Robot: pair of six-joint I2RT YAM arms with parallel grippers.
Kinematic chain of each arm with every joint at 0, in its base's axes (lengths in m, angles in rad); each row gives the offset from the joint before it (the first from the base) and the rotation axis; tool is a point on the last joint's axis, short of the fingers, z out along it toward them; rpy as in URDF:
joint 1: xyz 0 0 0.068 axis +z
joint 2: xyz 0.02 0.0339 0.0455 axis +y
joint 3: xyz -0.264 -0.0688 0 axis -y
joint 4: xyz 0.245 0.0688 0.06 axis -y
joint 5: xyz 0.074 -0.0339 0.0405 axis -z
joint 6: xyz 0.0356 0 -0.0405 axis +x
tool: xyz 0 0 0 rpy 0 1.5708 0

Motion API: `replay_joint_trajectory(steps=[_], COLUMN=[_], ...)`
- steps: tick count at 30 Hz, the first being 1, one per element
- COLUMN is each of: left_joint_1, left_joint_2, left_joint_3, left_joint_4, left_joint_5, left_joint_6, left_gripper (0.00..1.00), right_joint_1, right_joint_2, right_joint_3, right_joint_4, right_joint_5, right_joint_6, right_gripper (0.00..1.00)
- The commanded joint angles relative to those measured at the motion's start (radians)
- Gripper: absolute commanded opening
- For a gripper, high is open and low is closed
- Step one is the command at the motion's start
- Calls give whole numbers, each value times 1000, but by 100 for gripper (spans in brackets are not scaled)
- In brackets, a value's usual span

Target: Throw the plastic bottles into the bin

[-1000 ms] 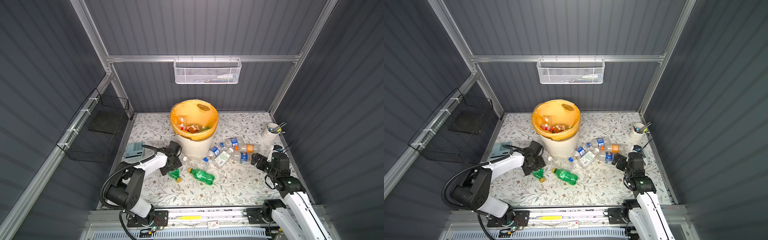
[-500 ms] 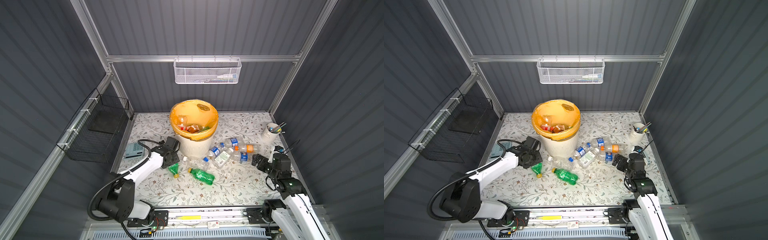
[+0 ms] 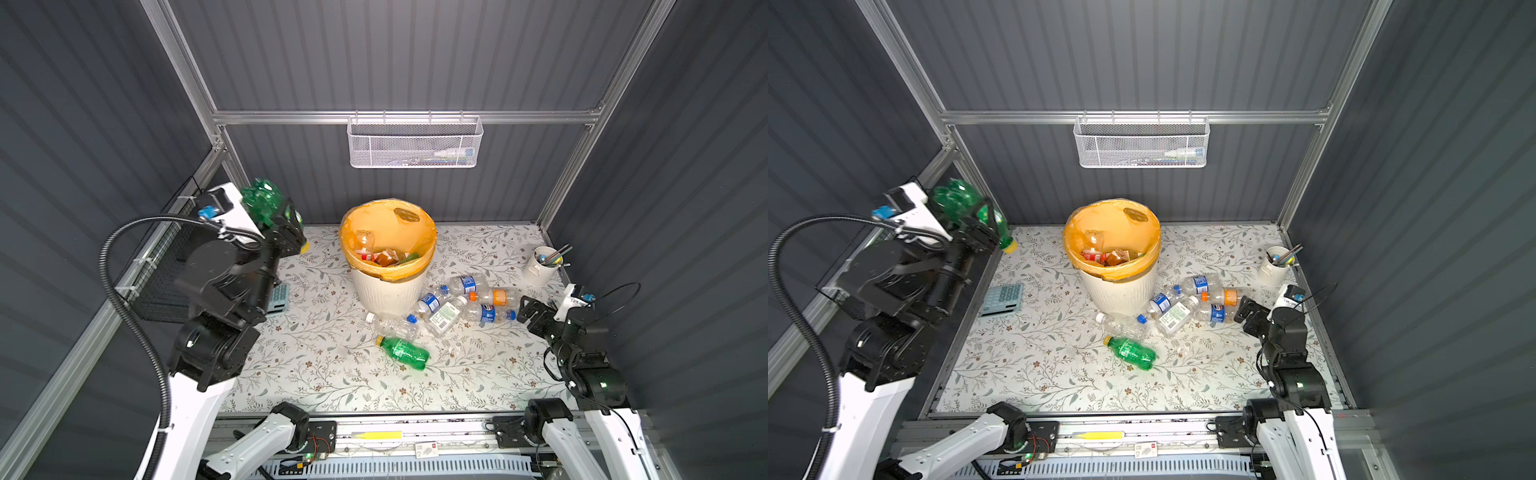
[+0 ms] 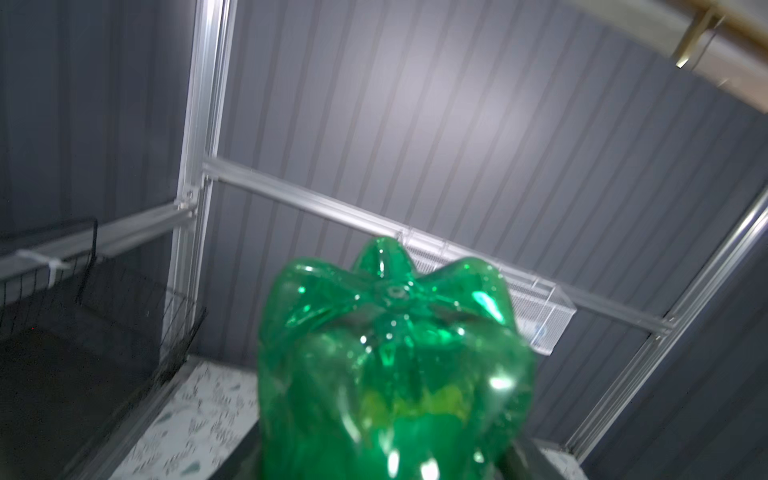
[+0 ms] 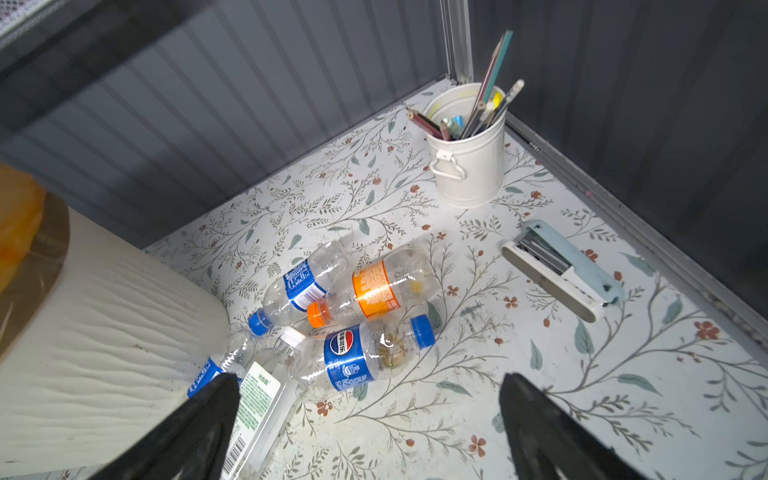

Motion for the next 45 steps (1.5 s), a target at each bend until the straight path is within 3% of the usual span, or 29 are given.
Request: replay_joint_trajectory(steps=[1,3,5,7,9,10,11,17,27,33,36,38,45], left_joint_1=[-3,-4,-9,-43,-87,-101,-105,-105,-105,-104,-105,-105,-80], left_joint_2=[100,214,393,538,581,558,516,286,82,-27,-66,-91,-116], left_joint_3=[-12,21,128,237,268,240,198,25,-219,-378,-426,-459,-571], left_joint_4=[132,93,-69,-222,-275,-239,-183,21,61,38,-19,-54,-157], left_joint_5=[138,267,440,519,474,441,421,262,173,85,27,-20,-129], left_joint_6=[92,45,-1,8,40,47,48,75,68,47,23,3,-72], left_gripper=[53,57,62,72,86,98,100,100,100,100,100,100,100], right_joint_1=[-5,-5,-5,-3,-2,-3,-3,-3,-2,-3,11,85,448], right_joint_2=[-24,-25,-6,29,59,69,69,44,62,110,148,176,294], right_joint_3=[37,39,45,60,87,105,117,133,95,4,-27,-32,14], right_joint_4=[-27,-12,-7,-21,-56,-79,-94,-108,-171,-107,-36,-13,-4], right_joint_5=[21,-37,-121,-173,-183,-167,-144,-64,-29,-119,-235,-227,19], right_joint_6=[4,-5,-16,-27,-40,-44,-48,-18,71,182,224,229,200], right_gripper=[99,99,99,99,99,99,99,99,99,99,99,99,99])
